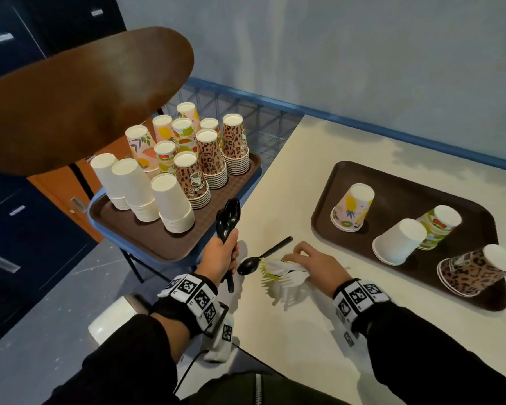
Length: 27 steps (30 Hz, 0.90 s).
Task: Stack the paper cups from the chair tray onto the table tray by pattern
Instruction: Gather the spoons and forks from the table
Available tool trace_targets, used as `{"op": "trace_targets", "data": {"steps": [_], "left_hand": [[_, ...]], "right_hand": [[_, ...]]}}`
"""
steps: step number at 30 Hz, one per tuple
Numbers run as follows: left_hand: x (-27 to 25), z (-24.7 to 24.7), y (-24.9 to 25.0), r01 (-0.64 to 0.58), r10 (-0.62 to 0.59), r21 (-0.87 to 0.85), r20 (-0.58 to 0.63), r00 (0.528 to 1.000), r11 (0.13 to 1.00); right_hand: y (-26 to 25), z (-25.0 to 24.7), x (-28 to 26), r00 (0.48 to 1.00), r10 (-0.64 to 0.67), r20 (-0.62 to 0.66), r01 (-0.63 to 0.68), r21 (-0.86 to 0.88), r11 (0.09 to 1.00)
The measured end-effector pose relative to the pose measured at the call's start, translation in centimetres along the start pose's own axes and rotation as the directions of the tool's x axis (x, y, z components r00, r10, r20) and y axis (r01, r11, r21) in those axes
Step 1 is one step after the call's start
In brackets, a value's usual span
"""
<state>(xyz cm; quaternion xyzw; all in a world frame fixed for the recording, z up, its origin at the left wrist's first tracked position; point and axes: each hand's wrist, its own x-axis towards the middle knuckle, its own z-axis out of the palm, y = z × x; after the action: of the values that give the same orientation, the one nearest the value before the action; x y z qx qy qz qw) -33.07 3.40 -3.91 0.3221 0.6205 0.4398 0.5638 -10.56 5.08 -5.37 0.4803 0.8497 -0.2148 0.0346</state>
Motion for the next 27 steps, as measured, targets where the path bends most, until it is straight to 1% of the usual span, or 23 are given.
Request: {"op": "trace_targets", "data": {"steps": [4, 6, 10, 11, 12, 14, 15, 16, 18, 19, 20, 21, 24, 27], "left_hand": [[-1.3, -0.5, 0.0, -0.001, 0.002, 0.023, -0.043, 0.999, 1.0], [-1.5, -0.8, 0.2, -0.018, 0.02, 0.029, -0.075, 0.997, 0.999], [-2.1, -0.5, -0.6, -0.004, 0.006, 0.016, -0.115, 0.993, 1.0], [-2.3, -0.3, -0.9, 0.005, -0.004, 0.01, -0.113, 0.994, 1.0], [-2.5, -0.1, -1.1, 0.012, -0.012, 0.002, -0.11, 0.994, 1.0], [-2.8, 0.2, -1.3, 0.014, -0.015, -0.01, -0.111, 0.994, 1.0], [-2.9, 0.2, -1.4, 0.01, -0.012, -0.016, -0.122, 0.992, 1.0], [-3.0, 0.2, -1.5, 0.005, -0.008, -0.022, -0.137, 0.991, 1.0], [-3.3, 0.0, -1.7, 0.001, -0.007, -0.033, -0.167, 0.986, 0.999], [-3.4, -0.1, -1.8, 0.0, -0.006, -0.036, -0.177, 0.984, 0.999], [-3.6, -0.3, -1.9, -0.003, -0.004, -0.038, -0.182, 0.983, 0.999], [-3.8, -0.4, -2.0, -0.005, -0.002, -0.039, -0.187, 0.982, 0.999], [-4.3, -0.8, -2.1, -0.007, -0.003, -0.043, -0.219, 0.976, 0.999], [-4.5, -1.4, -2.1, -0.015, 0.005, -0.044, -0.242, 0.97, 0.999]], "right_hand": [[0.3, 0.1, 1.5, 0.996, -0.06, 0.066, 0.065, -0.076, 0.995], [0.8, 0.3, 1.9, 0.996, -0.05, 0.076, 0.056, -0.077, 0.995], [1.4, 0.1, 1.8, 0.99, -0.046, 0.135, 0.075, -0.217, 0.973], [1.2, -0.1, 1.7, 0.991, -0.064, 0.117, 0.089, -0.219, 0.972], [0.9, -0.4, 1.6, 0.992, -0.105, 0.074, 0.119, -0.228, 0.966], [0.3, -1.0, 1.9, 0.988, -0.14, 0.07, 0.154, -0.299, 0.942], [0.1, -1.1, 2.4, 0.989, -0.118, 0.086, 0.137, -0.281, 0.95], [0.0, -1.1, 3.0, 0.988, -0.135, 0.079, 0.152, -0.268, 0.951], [-0.5, -0.8, 3.8, 0.974, -0.225, -0.028, 0.207, -0.295, 0.933], [-0.8, -0.7, 4.2, 0.968, -0.251, -0.026, 0.237, -0.252, 0.938], [-1.1, -0.4, 4.6, 0.964, -0.266, -0.014, 0.259, -0.183, 0.948], [-1.1, 0.0, 4.9, 0.96, -0.279, -0.018, 0.274, -0.155, 0.949], [-1.6, 0.7, 5.2, 0.963, -0.25, 0.104, 0.266, -0.199, 0.943], [-1.9, 1.2, 5.5, 0.969, -0.223, 0.109, 0.242, -0.227, 0.943]]}}
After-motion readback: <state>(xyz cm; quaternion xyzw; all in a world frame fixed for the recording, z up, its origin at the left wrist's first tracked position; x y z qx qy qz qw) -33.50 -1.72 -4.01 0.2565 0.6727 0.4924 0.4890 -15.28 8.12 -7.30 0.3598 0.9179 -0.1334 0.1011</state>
